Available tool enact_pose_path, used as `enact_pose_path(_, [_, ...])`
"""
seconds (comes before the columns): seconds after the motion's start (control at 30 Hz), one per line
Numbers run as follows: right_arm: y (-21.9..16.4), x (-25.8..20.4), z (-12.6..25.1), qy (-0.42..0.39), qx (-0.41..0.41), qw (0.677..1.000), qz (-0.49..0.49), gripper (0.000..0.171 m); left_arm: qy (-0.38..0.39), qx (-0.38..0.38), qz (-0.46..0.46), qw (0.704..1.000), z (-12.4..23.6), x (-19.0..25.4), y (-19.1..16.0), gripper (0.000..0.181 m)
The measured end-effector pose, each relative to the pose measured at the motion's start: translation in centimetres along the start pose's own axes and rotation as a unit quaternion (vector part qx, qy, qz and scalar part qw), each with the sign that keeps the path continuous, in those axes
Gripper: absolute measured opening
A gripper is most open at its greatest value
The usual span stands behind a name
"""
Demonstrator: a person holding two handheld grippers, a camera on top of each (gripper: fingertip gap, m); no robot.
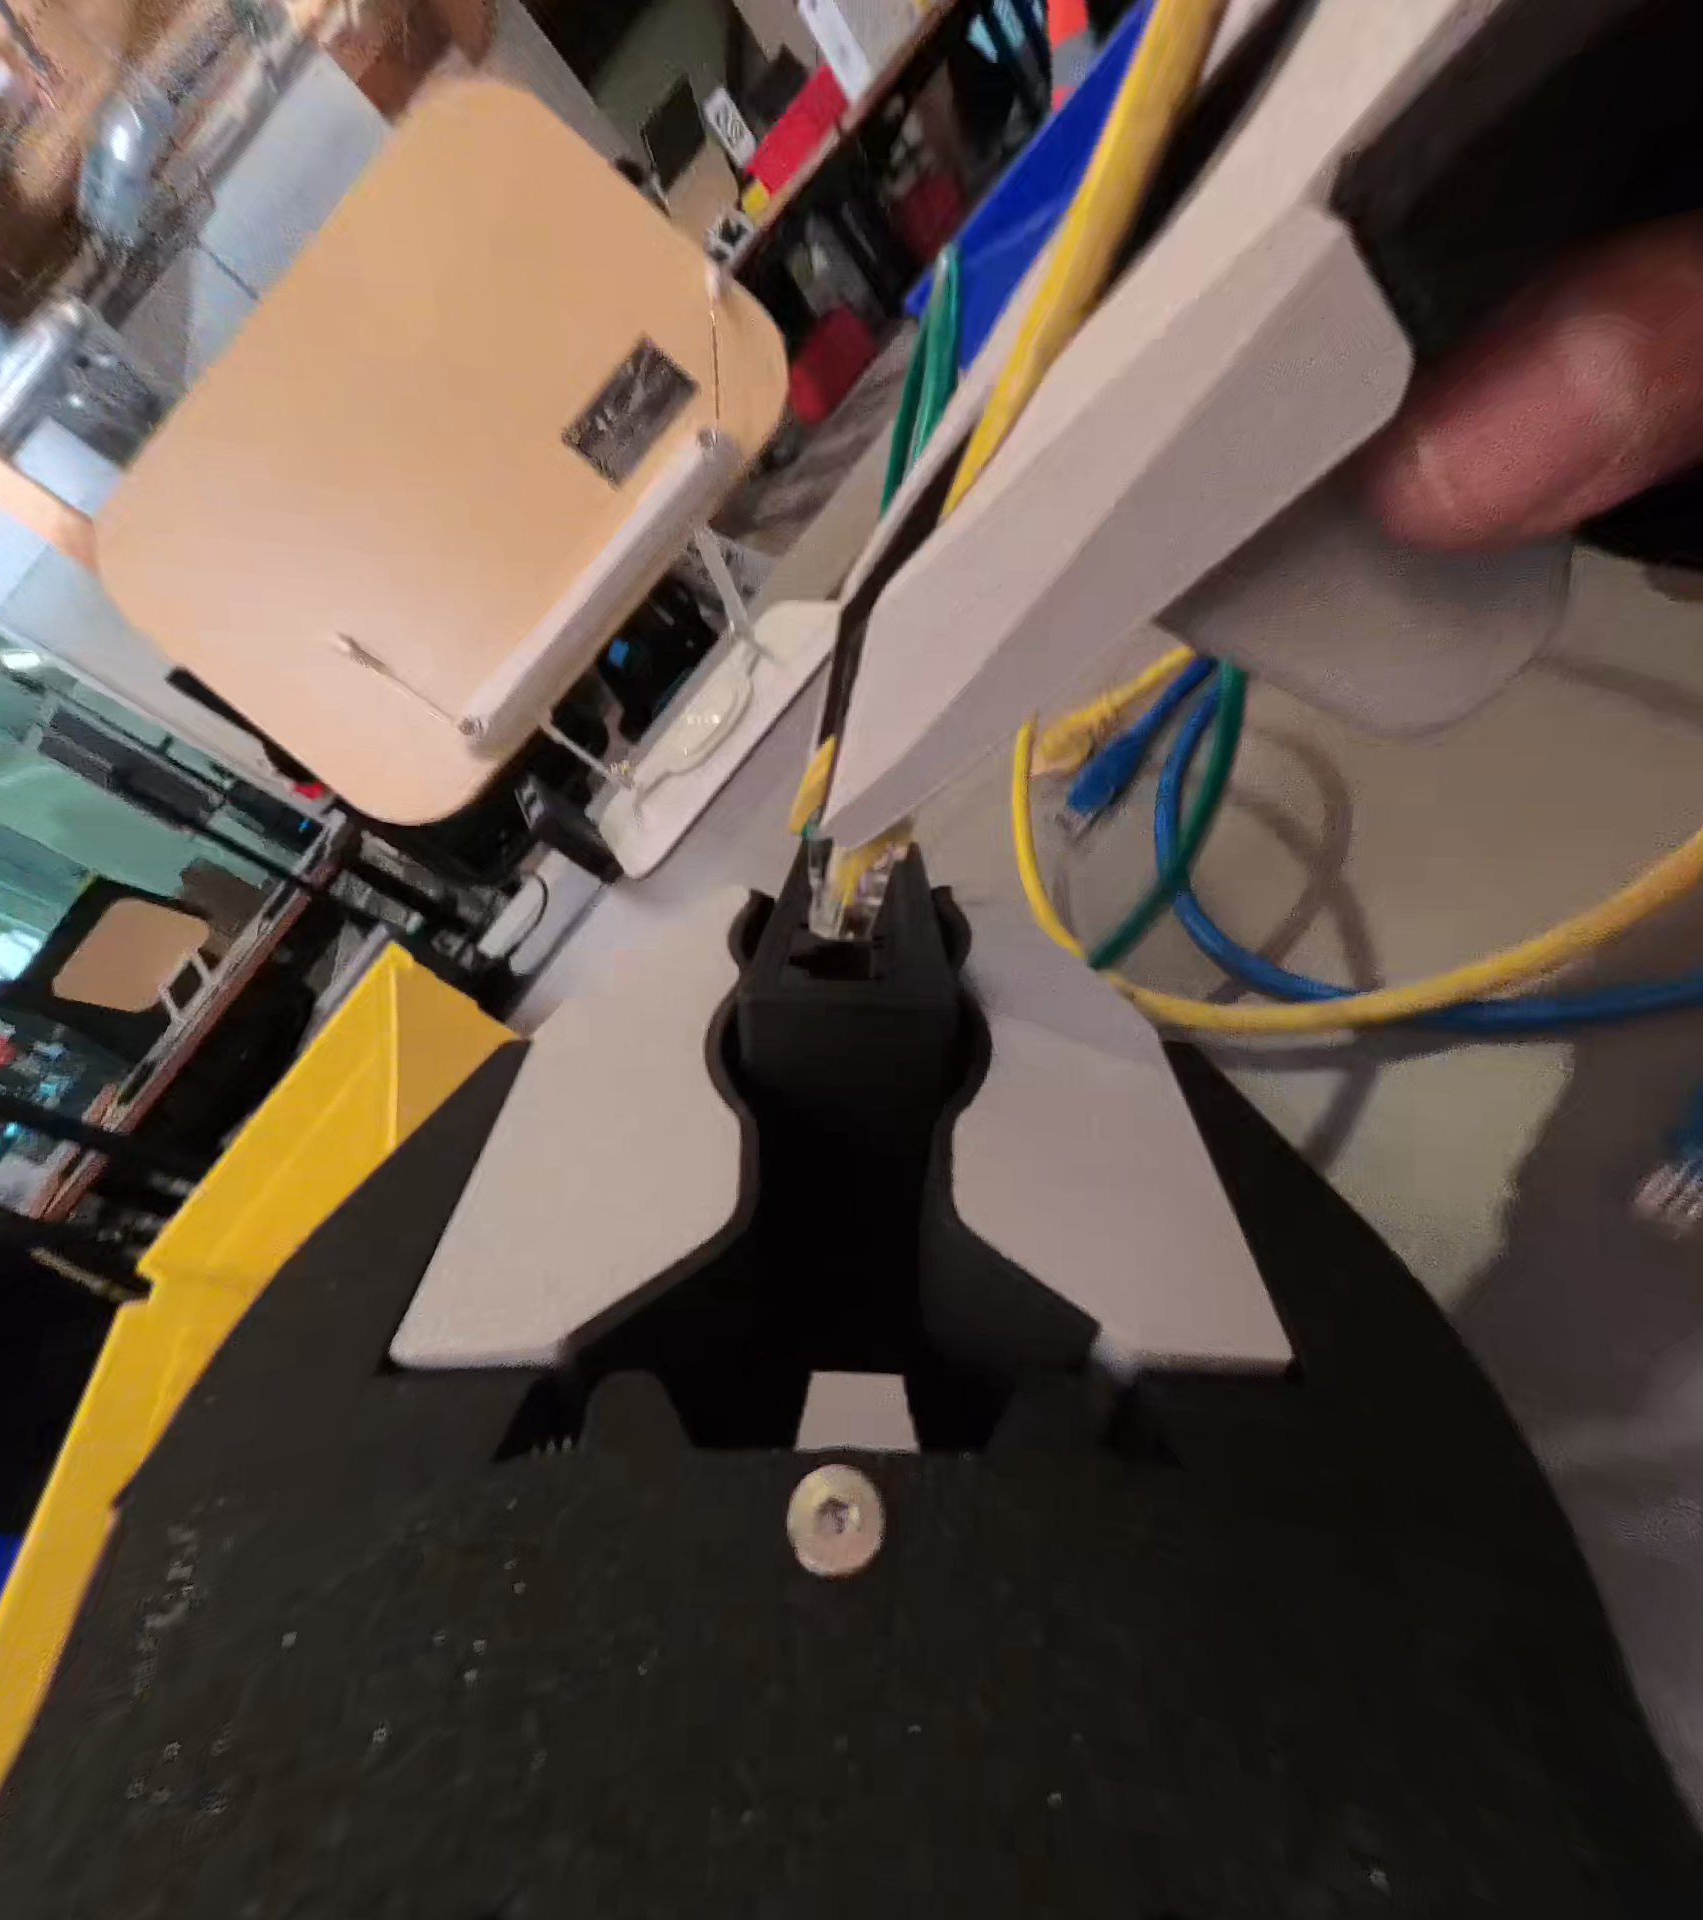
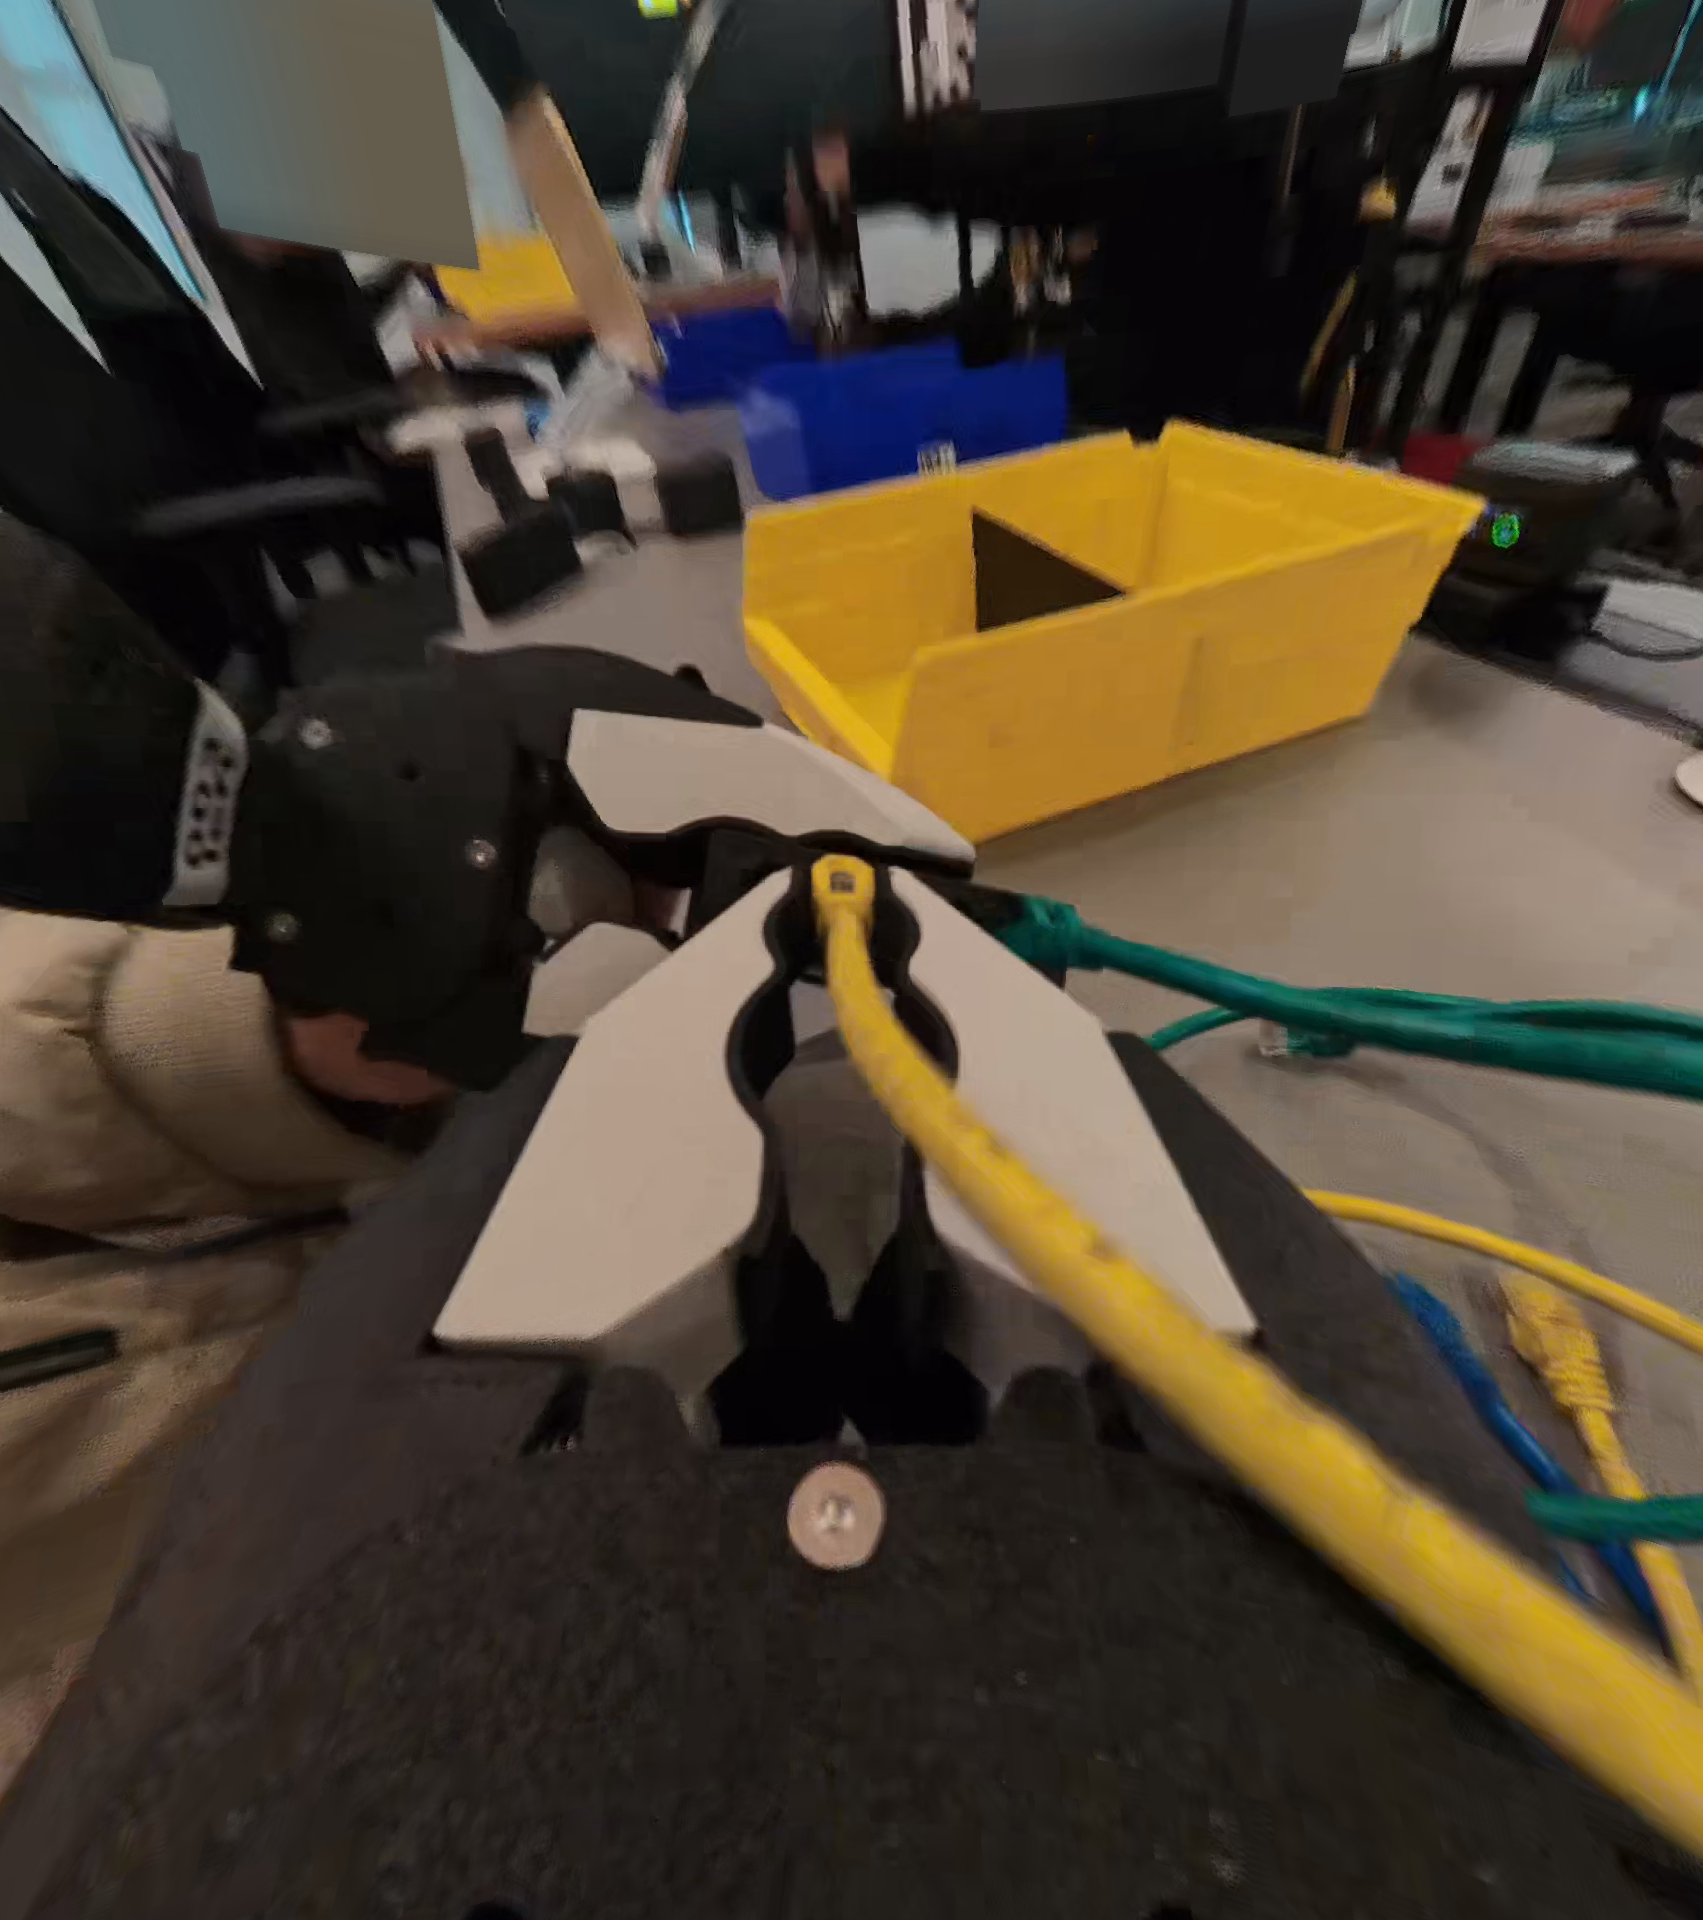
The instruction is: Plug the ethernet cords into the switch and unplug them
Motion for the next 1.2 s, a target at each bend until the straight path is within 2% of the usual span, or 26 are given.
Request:
enact_pose_path(0.17, [0.5,1.6,0.9,0.012,0.009,0.998,-0.066,0.012,-0.014,0.017,-0.008,1.0,0.1,0.1,-0.6,0.03])
enact_pose_path(0.4, [-0.1,1.6,0.4,0.007,-0.016,0.998,-0.054,0.012,-0.015,0.021,-0.037,0.999,0.1,0.5,-0.1,0.03])
enact_pose_path(0.63, [-0.3,1.7,0.3,0.015,-0.025,0.998,-0.064,0.012,-0.021,0.018,-0.021,0.999,0.1,0.4,-0.1,0.03])
enact_pose_path(0.8, [-1.0,3.2,-0.2,0.074,-0.047,0.984,-0.156,0.012,-0.03,0.017,-0.043,0.998,0.0,0.8,0.1,0.03])
enact_pose_path(0.97, [-1.4,3.7,-0.5,0.096,-0.009,0.978,-0.186,0.012,-0.024,0.017,-0.025,0.999,-0.1,0.6,0.1,0.029])
enact_pose_path(1.07, [-0.8,3.0,0.1,0.098,0.008,0.983,-0.154,0.012,-0.002,0.041,-0.026,0.999,0.4,0.4,0.7,0.029])
enact_pose_path(1.2, [-0.2,1.8,0.4,0.056,-0.02,0.994,-0.093,0.012,0.037,0.043,-0.048,0.997,0.6,1.1,0.6,0.03])
Point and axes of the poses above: each gripper's, where its closed fingertips meet, z back along the fingers, y out of its top, x = y × z across the jaws, the point moved 10 cm from there along z, back along the fingers, and after that the axes turned 13 degrees about -z, right-handed, at the moved point
